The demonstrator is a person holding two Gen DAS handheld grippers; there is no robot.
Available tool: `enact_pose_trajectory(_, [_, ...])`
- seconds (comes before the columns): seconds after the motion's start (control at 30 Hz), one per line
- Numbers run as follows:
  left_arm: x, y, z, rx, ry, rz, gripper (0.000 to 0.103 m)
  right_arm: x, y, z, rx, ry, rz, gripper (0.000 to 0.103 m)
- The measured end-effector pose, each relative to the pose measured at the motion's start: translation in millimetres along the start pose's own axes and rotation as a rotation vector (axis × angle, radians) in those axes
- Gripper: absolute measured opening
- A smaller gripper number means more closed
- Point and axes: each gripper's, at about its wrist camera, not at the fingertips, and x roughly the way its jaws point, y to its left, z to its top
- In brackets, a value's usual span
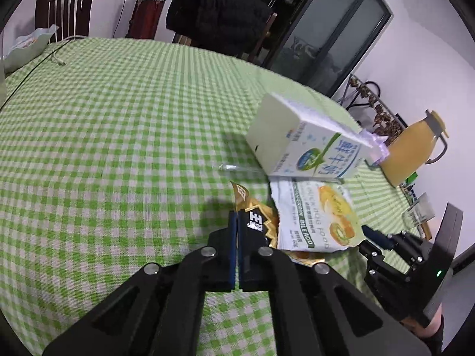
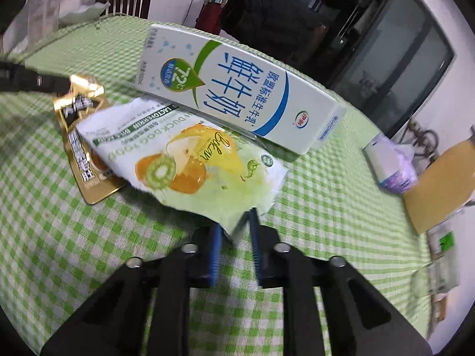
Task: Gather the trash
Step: 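Grasp the white kiwi-printed bag with the right tool while the left tool grasps the gold wrapper, then carry the kiwi-printed bag and gold wrapper with both tools over the bin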
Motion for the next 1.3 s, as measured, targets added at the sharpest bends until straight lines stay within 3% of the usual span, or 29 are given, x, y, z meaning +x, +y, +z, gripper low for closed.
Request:
enact_pose_trajectory(0.2, [-36,4,4,-0.010,-0.100,-0.063,0.000,-75,-22,-10,0.063,-0.137,-0.020,0.001])
enact_pose_trajectory(0.4, [-65,-21,-2,0.093,-0.211,-0.094,0.000,-153,-80,-45,0.191,-0.222,-0.072,0.001])
enact_pose_trajectory(0.5, [-86,-44,-3,0.112,-0.234,-0.105,0.000,-185,-110,-73,0.235,-0.230,-0.139,0.001])
enact_pose_trajectory(0.67, [-123,-115,-7,0.231,-0.301,-0.154,0.000,-223,-164,-133,0.349,-0.207,-0.245,0.001])
enact_pose_trajectory(0.93, [-142,-225,-31,0.389,-0.296,-0.271,0.000,-268,-212,-244,0.487,-0.144,-0.375,0.001])
enact_pose_trajectory(1.3, [-141,-334,-75,0.587,-0.218,-0.370,0.000,-292,-249,-338,0.655,-0.097,-0.438,0.001])
